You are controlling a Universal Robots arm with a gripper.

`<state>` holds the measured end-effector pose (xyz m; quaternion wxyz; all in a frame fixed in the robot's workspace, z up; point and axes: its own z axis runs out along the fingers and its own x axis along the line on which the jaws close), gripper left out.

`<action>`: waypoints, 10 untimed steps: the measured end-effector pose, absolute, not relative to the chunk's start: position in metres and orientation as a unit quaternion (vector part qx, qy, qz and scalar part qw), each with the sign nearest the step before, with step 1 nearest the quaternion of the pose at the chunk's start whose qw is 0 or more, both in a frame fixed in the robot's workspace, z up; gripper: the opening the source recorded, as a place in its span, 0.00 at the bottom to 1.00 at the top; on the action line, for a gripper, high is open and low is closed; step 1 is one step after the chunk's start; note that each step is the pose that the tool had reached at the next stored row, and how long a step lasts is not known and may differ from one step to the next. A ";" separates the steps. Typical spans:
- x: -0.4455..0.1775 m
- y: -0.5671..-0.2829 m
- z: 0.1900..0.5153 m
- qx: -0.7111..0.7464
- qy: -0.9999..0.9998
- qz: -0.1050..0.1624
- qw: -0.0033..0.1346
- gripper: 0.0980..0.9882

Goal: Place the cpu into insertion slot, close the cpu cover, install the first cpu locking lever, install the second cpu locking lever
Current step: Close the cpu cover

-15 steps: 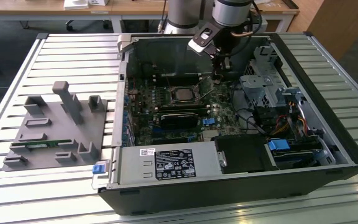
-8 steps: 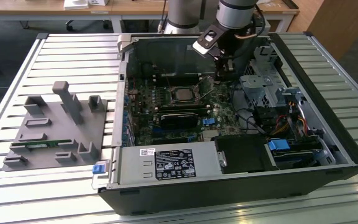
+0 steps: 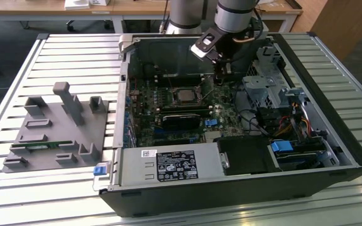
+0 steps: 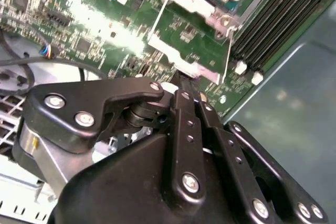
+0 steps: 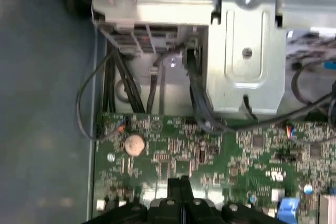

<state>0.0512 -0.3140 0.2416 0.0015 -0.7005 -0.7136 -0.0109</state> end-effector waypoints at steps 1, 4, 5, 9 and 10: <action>0.048 -0.314 0.241 -0.700 -0.714 -0.011 0.002 0.01; 0.036 -0.314 0.240 -0.700 -0.714 -0.011 0.002 0.01; 0.032 -0.314 0.240 -0.701 -0.714 -0.011 0.002 0.01; 0.015 -0.314 0.238 -0.701 -0.714 -0.011 0.002 0.01; 0.011 -0.314 0.238 -0.701 -0.714 -0.011 0.002 0.01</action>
